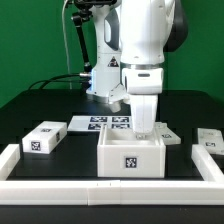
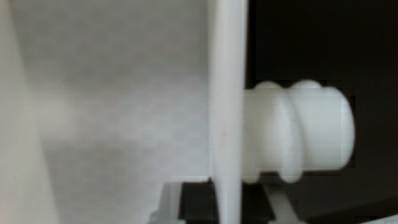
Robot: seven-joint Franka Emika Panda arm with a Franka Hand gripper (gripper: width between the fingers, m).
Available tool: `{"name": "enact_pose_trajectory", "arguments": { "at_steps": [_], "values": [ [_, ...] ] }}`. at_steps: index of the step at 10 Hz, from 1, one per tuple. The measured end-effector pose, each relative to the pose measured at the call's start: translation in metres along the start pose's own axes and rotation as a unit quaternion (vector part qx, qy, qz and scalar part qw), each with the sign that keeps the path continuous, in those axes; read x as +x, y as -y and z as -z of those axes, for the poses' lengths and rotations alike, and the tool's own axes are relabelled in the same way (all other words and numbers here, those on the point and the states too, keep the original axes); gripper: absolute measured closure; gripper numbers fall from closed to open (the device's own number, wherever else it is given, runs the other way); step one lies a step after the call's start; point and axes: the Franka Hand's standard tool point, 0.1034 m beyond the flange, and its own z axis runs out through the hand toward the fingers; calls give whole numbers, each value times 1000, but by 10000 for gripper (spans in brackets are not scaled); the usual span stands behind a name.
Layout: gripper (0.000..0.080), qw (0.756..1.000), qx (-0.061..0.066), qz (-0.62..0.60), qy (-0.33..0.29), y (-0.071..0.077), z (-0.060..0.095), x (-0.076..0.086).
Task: Assemble cabinet
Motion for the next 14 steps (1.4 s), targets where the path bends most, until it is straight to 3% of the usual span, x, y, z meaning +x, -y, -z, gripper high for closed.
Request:
{"name": "enact_pose_trajectory", "arguments": {
  "at_steps": [3, 7, 11, 14],
  "values": [
    [765, 1000, 0, 0, 0, -1, 0, 1],
    [765, 1000, -12, 26, -11, -35, 1, 37],
    [765, 1000, -12, 24, -16, -54, 1, 64],
    [765, 1000, -2, 12, -11, -66, 2, 67]
  ]
}}
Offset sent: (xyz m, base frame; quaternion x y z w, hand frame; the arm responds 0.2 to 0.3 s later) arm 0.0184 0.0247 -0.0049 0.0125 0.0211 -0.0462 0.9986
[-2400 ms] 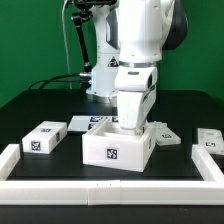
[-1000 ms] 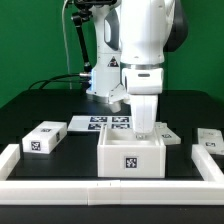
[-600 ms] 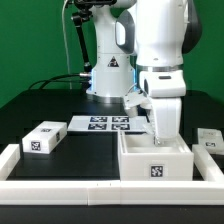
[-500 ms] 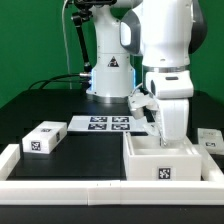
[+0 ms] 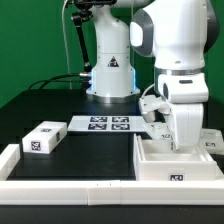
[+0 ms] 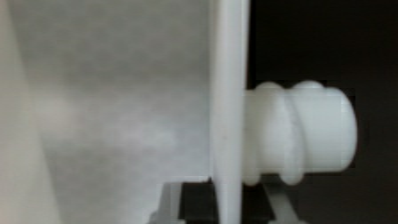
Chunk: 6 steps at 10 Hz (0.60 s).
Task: Assemble cabinet
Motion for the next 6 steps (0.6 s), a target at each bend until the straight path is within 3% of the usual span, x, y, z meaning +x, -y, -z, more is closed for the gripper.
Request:
{"name": "enact_pose_trajectory", "arguments": {
  "at_steps": [3, 5, 6],
  "values": [
    [754, 1000, 0, -1, 0, 0, 0, -1],
    [383, 1000, -1, -7, 0, 0, 1, -2],
    [383, 1000, -4, -17, 1, 0, 6, -5]
  ]
}}
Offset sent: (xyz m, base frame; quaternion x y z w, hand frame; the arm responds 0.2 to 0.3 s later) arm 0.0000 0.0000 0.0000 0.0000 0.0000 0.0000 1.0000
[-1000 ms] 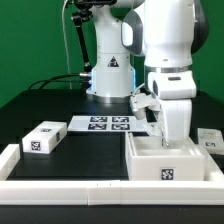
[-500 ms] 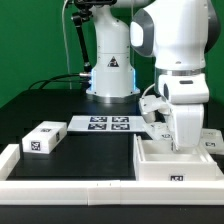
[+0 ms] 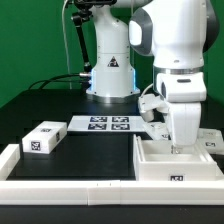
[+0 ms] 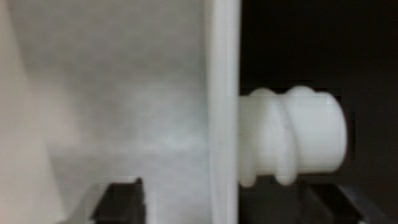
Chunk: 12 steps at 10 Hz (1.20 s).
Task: Assemble cabinet
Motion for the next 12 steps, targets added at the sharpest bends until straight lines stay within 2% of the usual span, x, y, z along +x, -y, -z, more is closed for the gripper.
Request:
{"name": "enact_pose_trajectory", "arguments": {
  "at_steps": [2, 3, 4, 5, 7, 8, 9, 11, 12],
  "values": [
    [110, 1000, -5, -4, 1, 2, 10, -2],
    [110, 1000, -9, -10, 2, 6, 16, -3],
    [19, 1000, -12, -22, 4, 15, 24, -3],
    [6, 999, -23, -41, 1, 28, 34, 1],
    [2, 996, -24, -84, 1, 54, 42, 17],
    [2, 995, -29, -95, -3, 67, 45, 32],
    [2, 994, -26, -108, -5, 74, 43, 44],
    [2, 993, -25, -115, -19, 86, 31, 78],
    [2, 994, -22, -109, -17, 87, 29, 77]
  ]
}}
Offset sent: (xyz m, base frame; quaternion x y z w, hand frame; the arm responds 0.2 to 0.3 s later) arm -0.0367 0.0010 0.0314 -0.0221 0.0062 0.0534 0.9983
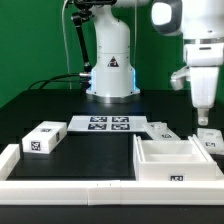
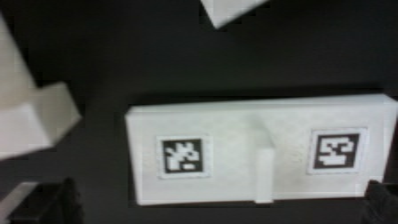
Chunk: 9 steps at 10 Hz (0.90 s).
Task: Assemble cabinet
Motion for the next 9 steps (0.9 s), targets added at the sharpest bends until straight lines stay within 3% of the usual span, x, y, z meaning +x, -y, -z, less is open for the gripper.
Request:
{"name": "enact_pose_trajectory", "arguments": {
  "at_steps": [4, 7, 9],
  "values": [
    [2, 1000, 0, -4, -1, 1, -2, -1],
    [2, 1000, 4, -8, -16, 14, -20, 12],
    [2, 1000, 15, -11, -15, 18, -35, 11]
  ]
}}
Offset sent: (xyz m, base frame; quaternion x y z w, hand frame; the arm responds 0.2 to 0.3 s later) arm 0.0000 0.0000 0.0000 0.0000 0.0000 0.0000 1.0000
